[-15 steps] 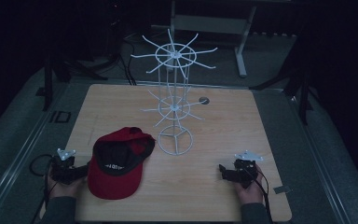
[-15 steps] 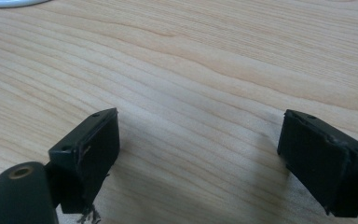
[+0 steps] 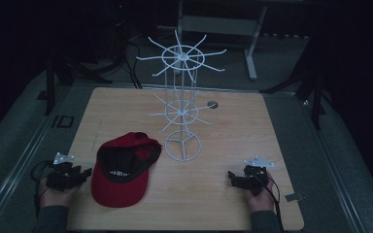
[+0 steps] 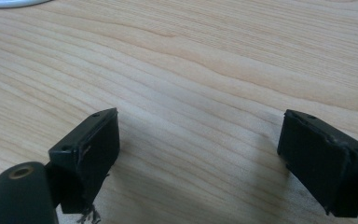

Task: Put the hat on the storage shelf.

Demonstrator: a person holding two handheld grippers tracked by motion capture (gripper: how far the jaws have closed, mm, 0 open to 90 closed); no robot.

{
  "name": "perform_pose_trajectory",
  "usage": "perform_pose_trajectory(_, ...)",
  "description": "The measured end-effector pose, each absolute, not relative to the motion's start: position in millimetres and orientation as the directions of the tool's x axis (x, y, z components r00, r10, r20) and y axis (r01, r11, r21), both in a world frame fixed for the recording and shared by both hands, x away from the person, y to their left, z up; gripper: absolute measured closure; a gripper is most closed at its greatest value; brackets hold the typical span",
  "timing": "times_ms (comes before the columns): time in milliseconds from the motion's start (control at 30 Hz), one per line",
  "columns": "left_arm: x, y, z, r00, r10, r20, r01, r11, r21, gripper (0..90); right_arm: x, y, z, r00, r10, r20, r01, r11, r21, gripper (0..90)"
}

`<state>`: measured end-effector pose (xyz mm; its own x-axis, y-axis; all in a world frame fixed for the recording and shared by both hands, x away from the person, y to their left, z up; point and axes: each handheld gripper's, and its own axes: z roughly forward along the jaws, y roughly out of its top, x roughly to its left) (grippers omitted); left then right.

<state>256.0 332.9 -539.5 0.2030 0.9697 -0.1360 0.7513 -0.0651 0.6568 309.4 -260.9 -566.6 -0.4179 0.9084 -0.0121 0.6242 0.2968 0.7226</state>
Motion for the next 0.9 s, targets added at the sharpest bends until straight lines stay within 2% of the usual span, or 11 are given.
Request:
perform_pose_trajectory(100,249,340,-524,0.233,0.953,-0.193,0.727,-0.038,0.685,50.0,310,-261,-567,-0.418,0.908,-0.012,0.623,0.296,0.724,12.7)
perform_pose_trajectory(167,242,349,-509,0.275,0.914,-0.298,0.703,0.020,0.711,50.2,310,-260,-567,-0.417,0.909,-0.011,0.624,0.295,0.724,12.7)
perform_pose_trajectory(200,242,349,-509,0.275,0.914,-0.298,0.703,0.020,0.711,50.1,310,-260,-567,-0.418,0.909,-0.012,0.623,0.296,0.724,12.7)
perform_pose_trajectory(267,238,353,-497,0.312,0.880,-0.358,0.698,0.043,0.715,50.1,310,-260,-567,-0.415,0.910,-0.011,0.625,0.294,0.723,12.7)
perform_pose_trajectory(667,243,336,-491,0.383,0.817,-0.431,0.776,-0.031,0.630,52.1,311,-260,-567,-0.414,0.910,-0.011,0.625,0.293,0.723,12.7)
perform_pose_trajectory(733,248,331,-493,0.390,0.815,-0.429,0.792,-0.060,0.607,54.3,311,-260,-567,-0.414,0.910,-0.011,0.625,0.293,0.724,12.7)
perform_pose_trajectory(900,259,319,-500,0.418,0.793,-0.444,0.817,-0.115,0.565,66.1,311,-260,-567,-0.414,0.910,-0.011,0.625,0.293,0.723,12.7)
